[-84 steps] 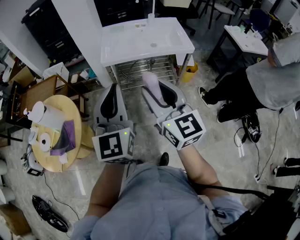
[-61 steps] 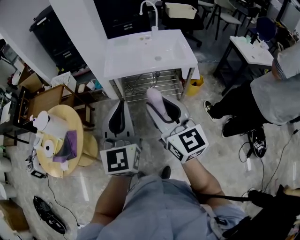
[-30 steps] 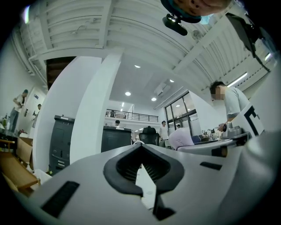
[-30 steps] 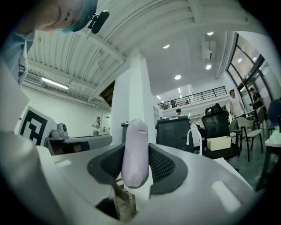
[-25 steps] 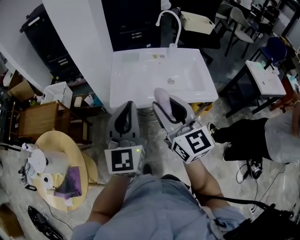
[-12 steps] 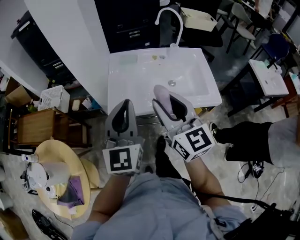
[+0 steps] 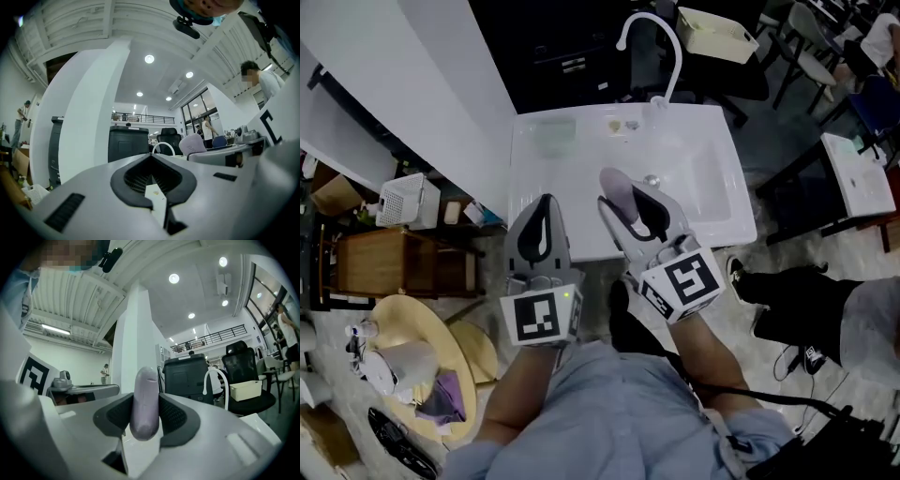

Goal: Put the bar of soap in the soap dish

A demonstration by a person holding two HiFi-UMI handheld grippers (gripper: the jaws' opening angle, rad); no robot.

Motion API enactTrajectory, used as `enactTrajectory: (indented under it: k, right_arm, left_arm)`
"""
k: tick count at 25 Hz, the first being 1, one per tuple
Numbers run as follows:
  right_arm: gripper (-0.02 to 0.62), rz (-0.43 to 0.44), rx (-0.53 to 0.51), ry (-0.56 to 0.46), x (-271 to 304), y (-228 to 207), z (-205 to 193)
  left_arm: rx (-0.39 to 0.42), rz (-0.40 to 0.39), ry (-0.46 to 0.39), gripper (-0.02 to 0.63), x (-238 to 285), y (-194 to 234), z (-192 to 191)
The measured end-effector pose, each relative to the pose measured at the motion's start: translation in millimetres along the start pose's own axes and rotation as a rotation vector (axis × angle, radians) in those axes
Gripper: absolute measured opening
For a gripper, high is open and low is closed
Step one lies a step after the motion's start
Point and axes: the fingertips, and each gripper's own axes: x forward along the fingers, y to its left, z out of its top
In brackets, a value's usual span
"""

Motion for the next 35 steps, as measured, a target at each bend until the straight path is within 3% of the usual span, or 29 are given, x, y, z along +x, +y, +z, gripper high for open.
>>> enactTrajectory:
  k: [6, 14, 19, 27, 35]
  right_arm:
    - [0.153, 0.053, 0.032, 0.014, 36.3, -47.8, 2.7]
    - [0.153, 0.125, 0.022, 0.001, 81.5, -73.5, 10.1]
    - [0.153, 0.124, 0.038, 0.031, 111.8, -87.4, -0.8]
    - [0.153, 0.159, 0.031, 0.069, 177.9, -100.0, -21.9]
    - [0.153, 0.145, 0.060, 0.158, 236.5, -120.2, -74.8]
  left_arm:
    - [0.002, 0.041, 0.021, 0.006, 59.9, -3.5, 2.3]
    - [0.055, 0.096, 0.012, 0.006, 92.8, 15.7, 8.3]
    - [0.055, 0.120, 0.017, 0.006, 111.9, 37.5, 2.3]
    - [0.011, 0.129, 0.027, 0.006, 159.6, 84.3, -24.7]
    - [-0.027, 0.100, 0.089, 0.006, 213.0, 117.7, -69.0]
